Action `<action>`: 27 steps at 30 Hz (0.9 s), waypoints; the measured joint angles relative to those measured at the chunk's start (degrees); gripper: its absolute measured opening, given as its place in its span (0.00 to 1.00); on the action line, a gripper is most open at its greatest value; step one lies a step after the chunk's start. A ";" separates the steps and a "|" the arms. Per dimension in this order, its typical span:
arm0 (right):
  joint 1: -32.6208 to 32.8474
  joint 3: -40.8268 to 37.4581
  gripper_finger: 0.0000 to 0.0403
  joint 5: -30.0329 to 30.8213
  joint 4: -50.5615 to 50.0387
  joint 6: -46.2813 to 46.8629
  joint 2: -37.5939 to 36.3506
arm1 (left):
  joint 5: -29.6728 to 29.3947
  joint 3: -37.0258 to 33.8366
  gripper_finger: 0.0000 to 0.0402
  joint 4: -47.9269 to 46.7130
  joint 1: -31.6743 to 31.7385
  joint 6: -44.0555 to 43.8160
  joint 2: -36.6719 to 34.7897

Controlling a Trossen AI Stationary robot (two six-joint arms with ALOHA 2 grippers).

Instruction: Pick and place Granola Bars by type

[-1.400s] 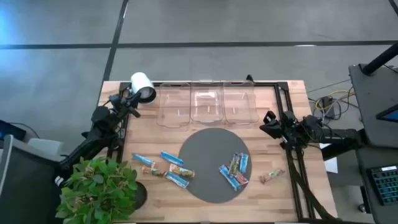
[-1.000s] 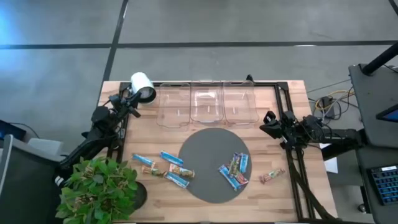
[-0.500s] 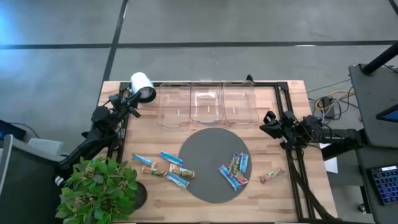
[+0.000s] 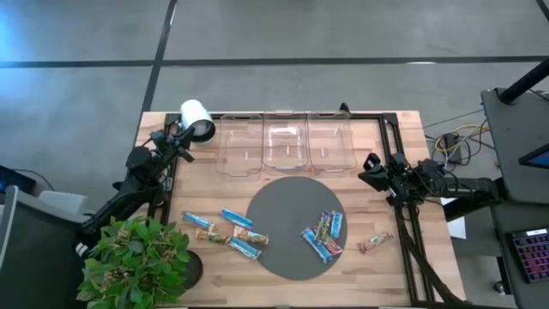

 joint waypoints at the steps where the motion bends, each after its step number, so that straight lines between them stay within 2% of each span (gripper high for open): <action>1: 0.01 0.00 0.02 0.00 0.00 0.00 -0.01 | 0.01 -0.02 0.00 -0.01 -0.02 -0.01 0.01; 4: 0.02 0.01 0.02 1.06 0.05 -0.17 -0.02 | -0.01 0.00 0.00 -0.01 0.00 -0.01 0.01; 7: -0.04 0.01 0.02 7.18 0.04 0.25 -0.02 | 0.01 0.00 0.00 -0.01 0.00 -0.01 -0.01; 10: 0.02 0.02 0.02 8.82 0.07 2.29 -0.02 | 0.00 0.00 0.00 -0.01 0.00 0.00 0.00; 16: 0.00 0.00 0.02 9.18 0.11 7.21 -0.02 | 0.01 0.00 0.00 0.01 0.00 0.01 0.01; 19: 0.01 0.02 0.02 9.38 0.30 13.02 0.25 | -0.01 -0.02 0.00 -0.01 -0.02 -0.01 -0.01; 23: 0.44 0.04 0.02 7.20 0.67 17.10 1.54 | 0.01 -0.02 0.00 -0.01 0.00 0.01 0.03; 27: 1.69 0.02 0.02 7.62 9.22 17.19 2.96 | 0.00 -0.01 0.00 -0.14 -0.01 0.01 0.05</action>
